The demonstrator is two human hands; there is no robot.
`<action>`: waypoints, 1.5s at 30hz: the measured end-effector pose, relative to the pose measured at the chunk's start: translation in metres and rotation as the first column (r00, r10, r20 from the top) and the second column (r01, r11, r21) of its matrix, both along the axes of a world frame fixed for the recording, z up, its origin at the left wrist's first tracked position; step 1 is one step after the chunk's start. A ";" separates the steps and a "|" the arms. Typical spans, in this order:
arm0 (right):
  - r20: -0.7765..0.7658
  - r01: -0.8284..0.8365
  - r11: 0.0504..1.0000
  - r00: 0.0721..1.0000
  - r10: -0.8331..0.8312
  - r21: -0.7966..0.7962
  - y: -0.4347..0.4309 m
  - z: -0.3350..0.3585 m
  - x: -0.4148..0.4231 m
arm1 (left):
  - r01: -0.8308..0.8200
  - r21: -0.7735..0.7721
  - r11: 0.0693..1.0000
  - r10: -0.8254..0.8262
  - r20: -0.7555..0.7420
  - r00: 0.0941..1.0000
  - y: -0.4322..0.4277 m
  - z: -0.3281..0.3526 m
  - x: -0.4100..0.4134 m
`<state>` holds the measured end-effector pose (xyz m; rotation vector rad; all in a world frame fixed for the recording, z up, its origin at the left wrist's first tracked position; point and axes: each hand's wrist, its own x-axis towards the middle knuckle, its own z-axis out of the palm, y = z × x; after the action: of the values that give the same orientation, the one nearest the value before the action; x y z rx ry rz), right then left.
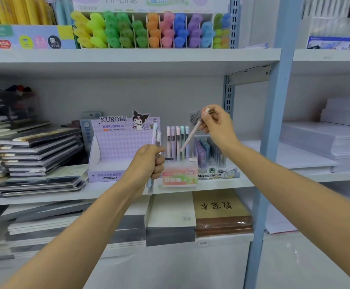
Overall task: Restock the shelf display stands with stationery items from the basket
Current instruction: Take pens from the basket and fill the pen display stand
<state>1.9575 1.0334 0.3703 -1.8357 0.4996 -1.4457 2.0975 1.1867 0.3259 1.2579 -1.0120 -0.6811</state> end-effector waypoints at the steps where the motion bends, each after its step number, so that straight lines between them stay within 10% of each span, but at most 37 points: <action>1: -0.022 0.014 1.000 1.000 -0.015 -0.019 -0.002 -0.003 0.001 | -0.002 -0.013 1.000 0.003 0.010 1.000 0.000 -0.001 0.000; 31: -0.427 0.182 0.899 0.831 -0.357 -0.398 -0.015 -0.023 0.029 | 0.062 -0.095 0.994 -0.050 0.121 0.991 0.003 -0.014 0.007; 38: -0.215 -0.021 0.987 0.977 -0.014 -0.161 0.012 -0.009 0.019 | 0.089 -0.093 0.992 -0.079 0.113 0.991 0.004 -0.014 0.002; 45: -0.223 -0.391 0.920 0.897 0.381 -0.001 0.045 -0.005 0.013 | 0.114 -0.086 0.990 -0.099 0.170 0.981 0.005 -0.008 -0.008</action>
<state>1.9708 1.0781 0.3650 -2.0058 0.1875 -1.0003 2.0893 1.1919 0.3179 1.1975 -1.2419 -0.6101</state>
